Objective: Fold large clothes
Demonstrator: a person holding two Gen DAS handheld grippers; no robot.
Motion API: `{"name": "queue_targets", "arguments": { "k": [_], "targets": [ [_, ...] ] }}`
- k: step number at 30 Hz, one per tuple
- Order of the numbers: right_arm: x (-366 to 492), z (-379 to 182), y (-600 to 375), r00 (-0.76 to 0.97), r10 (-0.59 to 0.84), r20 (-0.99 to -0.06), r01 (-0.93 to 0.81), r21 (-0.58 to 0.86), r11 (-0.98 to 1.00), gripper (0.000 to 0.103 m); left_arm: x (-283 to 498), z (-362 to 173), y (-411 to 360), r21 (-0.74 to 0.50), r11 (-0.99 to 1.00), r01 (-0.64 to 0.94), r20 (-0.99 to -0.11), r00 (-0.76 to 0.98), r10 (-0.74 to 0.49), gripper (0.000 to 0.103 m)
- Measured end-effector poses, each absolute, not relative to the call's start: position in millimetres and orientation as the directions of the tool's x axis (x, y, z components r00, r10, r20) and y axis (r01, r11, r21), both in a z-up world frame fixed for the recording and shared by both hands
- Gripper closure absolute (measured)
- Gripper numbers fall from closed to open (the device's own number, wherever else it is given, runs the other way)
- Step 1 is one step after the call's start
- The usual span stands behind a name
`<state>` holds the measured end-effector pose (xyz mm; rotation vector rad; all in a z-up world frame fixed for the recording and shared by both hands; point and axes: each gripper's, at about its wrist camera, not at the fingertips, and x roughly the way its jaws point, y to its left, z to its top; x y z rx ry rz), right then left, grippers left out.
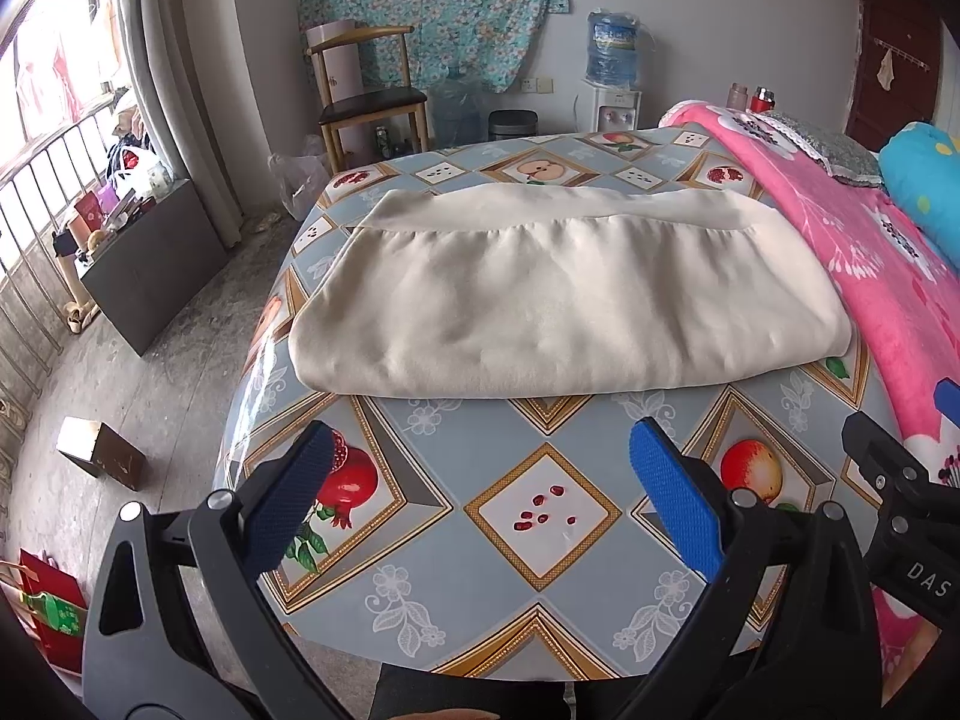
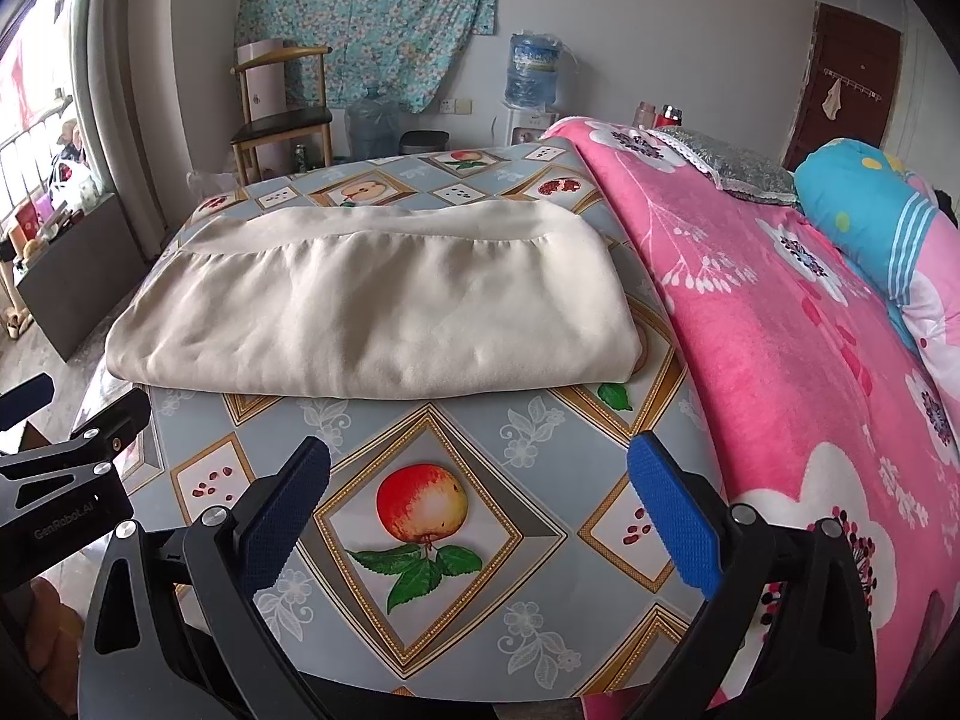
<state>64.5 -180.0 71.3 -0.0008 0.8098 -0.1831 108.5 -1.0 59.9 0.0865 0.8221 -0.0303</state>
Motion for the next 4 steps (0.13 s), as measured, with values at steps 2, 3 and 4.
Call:
{"name": "queue_targets", "arguments": {
  "k": [2,3,4],
  "targets": [
    [64.6,71.9,-181.3,0.674,-0.166,-0.720,0.164,-0.072,0.984,0.006,108.7,59.5,1.1,0.066,0.996,0.060,-0.733,0.681,0.008,0.008],
    [64.0,72.3,-182.0,0.674,-0.167,-0.719,0.165,-0.073,0.984,0.006,108.9,59.9,1.3,0.066,0.996,0.059,-0.732,0.681,0.008,0.008],
    [64.3,72.5,-181.8,0.674,-0.166,-0.720,0.165,-0.073,0.984,0.006,108.9,59.7,1.4,0.066,0.996,0.058,-0.732,0.681,0.008,0.008]
  ]
}}
